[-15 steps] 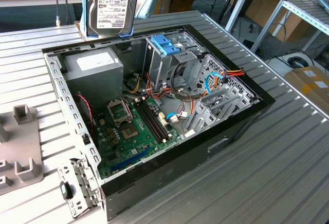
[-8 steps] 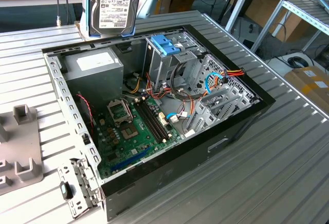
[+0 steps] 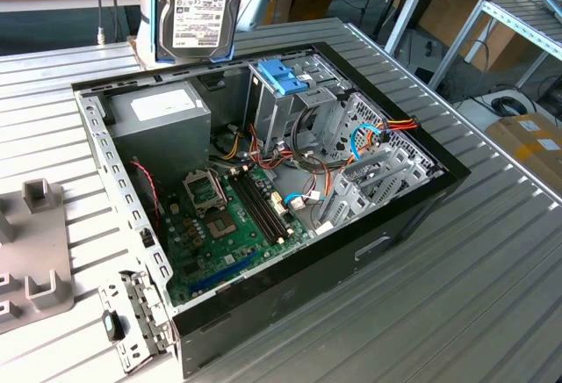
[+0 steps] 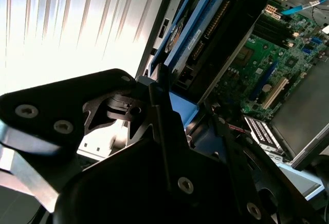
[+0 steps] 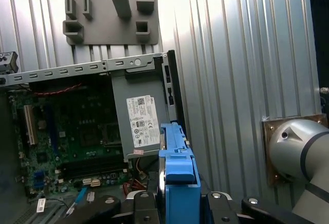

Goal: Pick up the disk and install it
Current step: 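Pick up the disk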

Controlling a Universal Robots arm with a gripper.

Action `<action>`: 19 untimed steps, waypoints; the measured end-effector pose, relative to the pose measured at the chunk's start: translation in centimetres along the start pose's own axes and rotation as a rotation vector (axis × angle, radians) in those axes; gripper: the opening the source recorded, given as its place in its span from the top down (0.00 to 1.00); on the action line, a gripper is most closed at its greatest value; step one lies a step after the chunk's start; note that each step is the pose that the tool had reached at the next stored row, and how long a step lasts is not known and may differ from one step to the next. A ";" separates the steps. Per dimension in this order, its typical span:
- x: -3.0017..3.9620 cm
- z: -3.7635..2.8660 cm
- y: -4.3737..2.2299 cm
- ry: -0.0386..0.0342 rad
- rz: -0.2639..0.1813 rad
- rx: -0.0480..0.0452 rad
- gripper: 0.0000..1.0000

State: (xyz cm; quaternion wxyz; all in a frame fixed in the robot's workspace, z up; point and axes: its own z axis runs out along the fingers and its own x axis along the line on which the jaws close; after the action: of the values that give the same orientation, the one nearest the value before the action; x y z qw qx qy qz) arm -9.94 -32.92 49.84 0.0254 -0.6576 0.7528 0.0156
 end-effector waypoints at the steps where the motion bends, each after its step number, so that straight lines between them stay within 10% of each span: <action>1: -0.01 0.00 -0.06 0.0000 0.000 0.0000 0.63; 19: -0.14 0.02 -1.04 0.0000 0.000 0.0000 0.63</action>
State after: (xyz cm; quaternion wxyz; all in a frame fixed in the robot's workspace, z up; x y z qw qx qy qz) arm -8.88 -32.92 49.84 0.0254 -0.6576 0.7528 0.0156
